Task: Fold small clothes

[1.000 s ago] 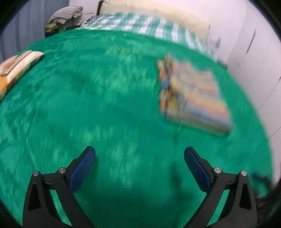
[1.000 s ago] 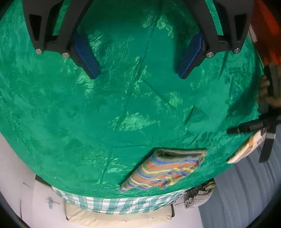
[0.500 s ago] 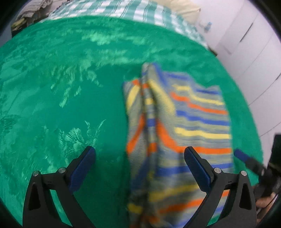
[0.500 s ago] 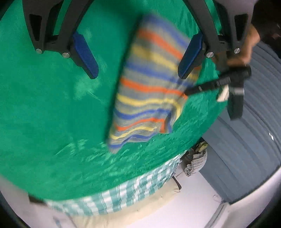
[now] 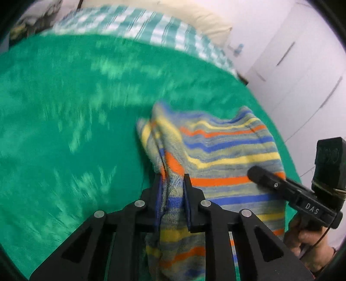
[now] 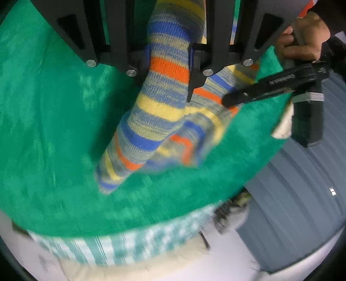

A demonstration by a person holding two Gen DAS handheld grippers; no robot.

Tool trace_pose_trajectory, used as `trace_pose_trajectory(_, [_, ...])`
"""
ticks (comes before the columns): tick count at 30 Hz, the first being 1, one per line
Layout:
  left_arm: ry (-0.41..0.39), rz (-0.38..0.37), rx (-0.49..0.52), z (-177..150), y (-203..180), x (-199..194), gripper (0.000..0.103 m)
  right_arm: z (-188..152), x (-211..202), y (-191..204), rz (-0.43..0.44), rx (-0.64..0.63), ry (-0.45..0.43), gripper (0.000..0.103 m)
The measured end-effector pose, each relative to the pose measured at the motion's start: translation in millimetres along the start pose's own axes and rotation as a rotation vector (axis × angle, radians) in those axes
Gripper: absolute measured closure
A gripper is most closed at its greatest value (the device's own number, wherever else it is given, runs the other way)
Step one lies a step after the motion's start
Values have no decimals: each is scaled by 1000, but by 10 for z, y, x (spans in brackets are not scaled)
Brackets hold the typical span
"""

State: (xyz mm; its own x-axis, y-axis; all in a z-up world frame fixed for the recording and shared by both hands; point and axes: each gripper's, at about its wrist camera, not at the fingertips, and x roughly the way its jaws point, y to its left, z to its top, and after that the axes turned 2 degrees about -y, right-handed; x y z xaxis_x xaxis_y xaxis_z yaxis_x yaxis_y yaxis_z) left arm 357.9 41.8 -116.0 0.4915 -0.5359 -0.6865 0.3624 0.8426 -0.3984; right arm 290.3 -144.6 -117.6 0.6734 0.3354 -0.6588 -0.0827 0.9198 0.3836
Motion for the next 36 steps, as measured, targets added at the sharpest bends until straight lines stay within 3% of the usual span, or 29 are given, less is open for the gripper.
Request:
trace_pose_trajectory(6, [-135,-67,53,560,-231,-736,87,559,-572,378,81,-55,-158,79])
trace_pose_trajectory(9, [-80,-61,59,552,-275,-747,85,721,-747,495,113,-54,-189,79])
trace_pose_trajectory(10, [-52,-55,50,509,-254,-663,79,701,-738,483,121,-38,-173,78])
trace_pose_trajectory(12, [44,20,18,289,-134,-365,60,557,-669,353,111,-3,-114,74])
trace_pose_trajectory(13, [93,77,9,118,-66,-233,56,422,-585,250,86,13,-59,65])
trace_pose_trajectory(14, [140,140,14,-139,11,-123,56,208,-449,115,11,27,22,43])
trace_pose_trajectory(16, [153,200,54,-436,16,-147,53,-145,-385,-85,-138,16,100,20])
trace_pose_trajectory(18, [114,247,103,-740,-62,-364,38,-447,-529,-156,-207,-9,111,20])
trace_pose_trajectory(20, [43,280,138,-988,-239,-682,10,-760,-803,-143,-260,-29,107,12])
trace_pose_trajectory(21, [7,295,157,-1077,-334,-819,6,-869,-917,-119,-284,-41,106,9])
trace_pose_trajectory(24, [-74,369,237,-1267,-686,-1191,3,-1107,-1306,99,-325,-105,84,6])
trace_pose_trajectory(26, [-119,461,278,-1364,-955,-1438,3,-1260,-1555,291,-328,-138,75,6])
trace_pose_trajectory(30, [-210,526,260,-1508,-1244,-1868,0,-1451,-1997,640,-336,-182,42,4])
trace_pose_trajectory(33, [-237,577,280,-1618,-1347,-2044,0,-1583,-2237,810,-332,-183,40,4])
trace_pose_trajectory(36, [-189,593,244,-1757,-1401,-2196,0,-1697,-2399,952,-325,-166,47,3])
